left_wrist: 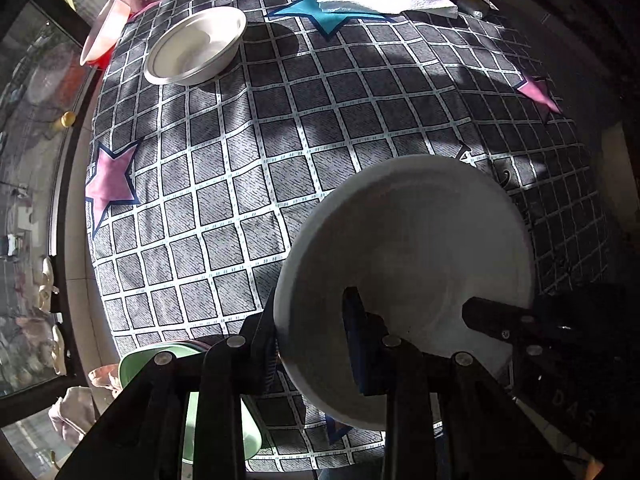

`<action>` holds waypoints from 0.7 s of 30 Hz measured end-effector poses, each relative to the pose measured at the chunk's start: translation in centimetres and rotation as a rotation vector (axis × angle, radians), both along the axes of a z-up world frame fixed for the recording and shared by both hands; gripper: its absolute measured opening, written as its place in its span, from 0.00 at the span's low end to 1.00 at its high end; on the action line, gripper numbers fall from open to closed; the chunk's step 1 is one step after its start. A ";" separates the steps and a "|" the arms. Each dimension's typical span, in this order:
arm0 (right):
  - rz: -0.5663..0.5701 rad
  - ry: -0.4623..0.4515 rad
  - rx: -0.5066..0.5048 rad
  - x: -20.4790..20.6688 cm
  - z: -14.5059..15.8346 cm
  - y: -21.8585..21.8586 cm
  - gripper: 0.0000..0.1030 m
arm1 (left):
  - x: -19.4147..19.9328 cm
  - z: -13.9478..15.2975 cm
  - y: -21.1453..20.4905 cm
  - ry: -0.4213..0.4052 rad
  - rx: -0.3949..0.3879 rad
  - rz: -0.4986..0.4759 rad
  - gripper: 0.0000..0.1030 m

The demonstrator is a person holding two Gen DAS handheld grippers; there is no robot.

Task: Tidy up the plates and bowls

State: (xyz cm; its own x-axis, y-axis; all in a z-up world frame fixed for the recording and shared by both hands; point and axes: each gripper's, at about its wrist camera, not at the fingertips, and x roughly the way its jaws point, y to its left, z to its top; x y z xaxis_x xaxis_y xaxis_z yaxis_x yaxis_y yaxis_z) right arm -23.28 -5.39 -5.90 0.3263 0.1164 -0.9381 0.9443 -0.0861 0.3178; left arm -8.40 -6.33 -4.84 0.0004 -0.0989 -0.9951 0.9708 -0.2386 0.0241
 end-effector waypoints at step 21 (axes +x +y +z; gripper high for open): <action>-0.137 0.078 0.036 -6.0 -1.2 4.6 0.87 | -4.4 -0.6 4.2 -0.026 0.012 -0.213 0.70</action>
State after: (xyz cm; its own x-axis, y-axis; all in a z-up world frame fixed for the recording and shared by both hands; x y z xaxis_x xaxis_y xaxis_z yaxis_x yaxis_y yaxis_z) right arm -29.29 -0.77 -7.13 0.2678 0.1098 -0.9572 0.9445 -0.2262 0.2383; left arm -12.81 -2.12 -5.48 0.0061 -0.0880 -0.9961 0.8974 -0.4390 0.0443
